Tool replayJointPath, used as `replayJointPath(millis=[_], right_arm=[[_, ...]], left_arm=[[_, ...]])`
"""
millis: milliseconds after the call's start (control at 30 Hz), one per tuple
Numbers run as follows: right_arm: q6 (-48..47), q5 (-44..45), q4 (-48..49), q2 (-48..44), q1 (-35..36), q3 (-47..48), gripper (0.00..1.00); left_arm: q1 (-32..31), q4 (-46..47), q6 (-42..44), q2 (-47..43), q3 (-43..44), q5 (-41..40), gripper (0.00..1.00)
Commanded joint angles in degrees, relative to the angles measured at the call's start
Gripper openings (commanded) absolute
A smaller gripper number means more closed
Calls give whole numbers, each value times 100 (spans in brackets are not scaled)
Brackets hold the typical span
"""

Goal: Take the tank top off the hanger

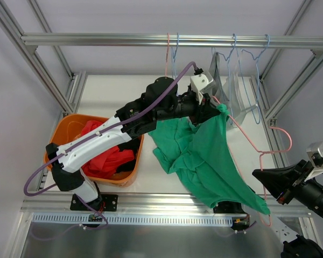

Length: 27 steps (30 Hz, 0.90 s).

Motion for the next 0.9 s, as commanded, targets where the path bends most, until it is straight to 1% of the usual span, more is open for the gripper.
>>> replayJointPath(millis=[0, 33, 100, 133, 200, 233, 300, 333, 400, 467, 567, 667, 700, 767, 800, 833, 867], right_arm=[[-88, -31, -296, 184, 43, 152, 0], [-105, 92, -296, 158, 51, 117, 0], [-132, 320, -287, 122, 51, -76, 0], [-158, 373, -296, 87, 43, -172, 0], [-246, 374, -296, 26, 51, -514, 0], [-272, 313, -296, -18, 51, -620, 0], [-360, 7, -252, -185, 51, -883, 0], [-386, -117, -243, -316, 43, -946, 0], [-457, -415, -226, -483, 51, -1051, 0], [-474, -522, -217, -737, 51, -1070, 0], [-448, -706, -121, -993, 51, -982, 0], [-413, -717, 99, -1266, 51, -798, 0], [-370, -429, 178, -1327, 51, -771, 0], [-299, -155, 537, -1486, 51, -840, 0], [-273, 116, 748, -1547, 51, -963, 0], [-220, 224, 1315, -1687, 51, -1138, 0], [-124, 259, 1669, -1767, 51, -1636, 0]], left_arm=[[-34, 363, 155, -133, 20, -186, 12], [-34, 363, 137, -150, 11, -238, 9], [-34, 372, 119, -255, -77, -326, 9], [-34, 381, 76, -308, -181, -544, 5], [-34, 398, 23, -501, -314, -948, 2], [-34, 398, -73, -554, -427, -1586, 0], [-26, 390, -196, -703, -551, -2187, 0], [-25, 390, -223, -722, -604, -2669, 0], [-25, 390, -354, -783, -657, -3076, 0], [-25, 372, -434, -792, -701, -3549, 0], [-25, 363, -575, -810, -780, -3728, 0], [-25, 346, -636, -836, -920, -3265, 0], [-25, 354, -671, -862, -982, -2636, 0], [-25, 363, -680, -993, -1192, -1869, 0], [-34, 398, -767, -1046, -1280, -1178, 0], [-34, 442, -777, -1099, -1490, -692, 0], [-34, 495, -777, -1204, -1596, -200, 0]])
